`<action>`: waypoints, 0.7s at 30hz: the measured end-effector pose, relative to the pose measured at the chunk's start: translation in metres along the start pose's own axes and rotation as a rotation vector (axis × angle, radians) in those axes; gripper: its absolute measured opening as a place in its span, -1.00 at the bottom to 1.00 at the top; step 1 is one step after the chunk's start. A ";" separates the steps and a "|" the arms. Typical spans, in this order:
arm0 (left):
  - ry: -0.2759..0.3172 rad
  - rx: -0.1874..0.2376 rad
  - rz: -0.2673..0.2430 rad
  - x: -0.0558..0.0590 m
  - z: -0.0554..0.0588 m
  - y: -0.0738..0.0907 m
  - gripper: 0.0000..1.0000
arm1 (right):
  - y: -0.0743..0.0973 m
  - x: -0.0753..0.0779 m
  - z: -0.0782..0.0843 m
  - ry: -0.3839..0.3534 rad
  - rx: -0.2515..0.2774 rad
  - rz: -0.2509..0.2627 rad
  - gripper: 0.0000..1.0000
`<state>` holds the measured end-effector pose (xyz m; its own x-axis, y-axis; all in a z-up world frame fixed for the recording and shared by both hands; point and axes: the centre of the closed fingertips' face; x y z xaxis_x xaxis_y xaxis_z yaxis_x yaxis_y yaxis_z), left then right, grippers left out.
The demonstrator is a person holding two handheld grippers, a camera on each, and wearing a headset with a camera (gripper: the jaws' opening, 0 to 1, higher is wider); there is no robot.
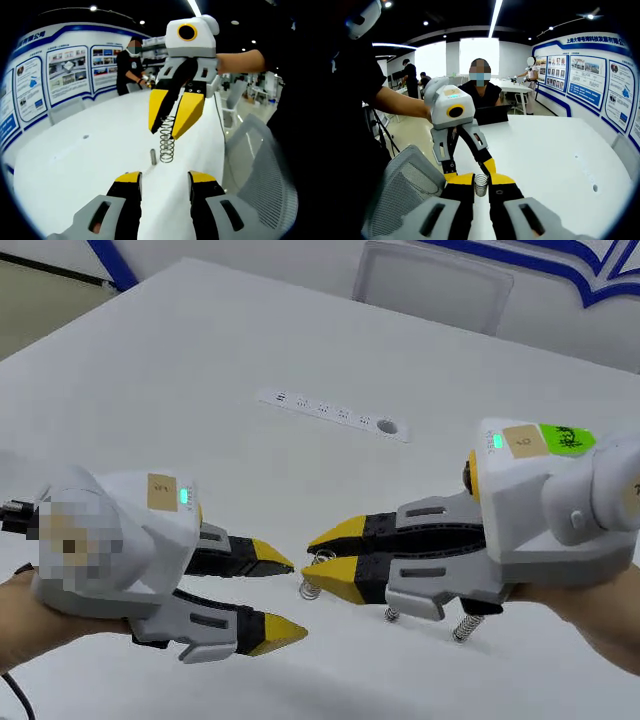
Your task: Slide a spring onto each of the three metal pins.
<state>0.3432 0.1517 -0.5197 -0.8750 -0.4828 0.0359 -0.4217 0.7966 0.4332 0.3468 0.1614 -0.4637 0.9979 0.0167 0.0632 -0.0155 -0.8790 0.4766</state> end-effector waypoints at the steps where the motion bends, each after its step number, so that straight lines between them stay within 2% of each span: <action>1: -0.005 -0.001 -0.004 0.000 0.000 0.001 -0.18 | 0.000 0.002 0.000 0.001 -0.003 0.004 -0.78; 6: -0.011 -0.035 -0.038 -0.008 0.011 0.006 -0.08 | 0.001 0.017 0.004 0.001 -0.020 0.031 -0.78; 11: 0.005 -0.017 -0.072 -0.015 0.011 0.013 0.06 | -0.005 0.043 0.014 -0.052 -0.020 0.093 -0.78; 15: 0.003 -0.028 -0.091 -0.017 0.013 0.017 0.22 | -0.012 0.066 0.025 -0.117 -0.025 0.157 -0.78; 21: 0.034 0.001 -0.111 -0.021 0.015 0.023 0.33 | -0.021 0.080 0.035 -0.149 -0.041 0.200 -0.78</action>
<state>0.3484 0.1850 -0.5238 -0.8144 -0.5801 0.0180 -0.5159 0.7378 0.4353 0.4293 0.1648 -0.4997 0.9731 -0.2285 0.0310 -0.2127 -0.8376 0.5032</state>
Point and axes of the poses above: the centre of the closed fingertips' face, and the gripper's own axes: y roughly backward along the fingers, x roughly to its right, z roughly out of its underside, and after that the axes turned 5 degrees about z, right-handed
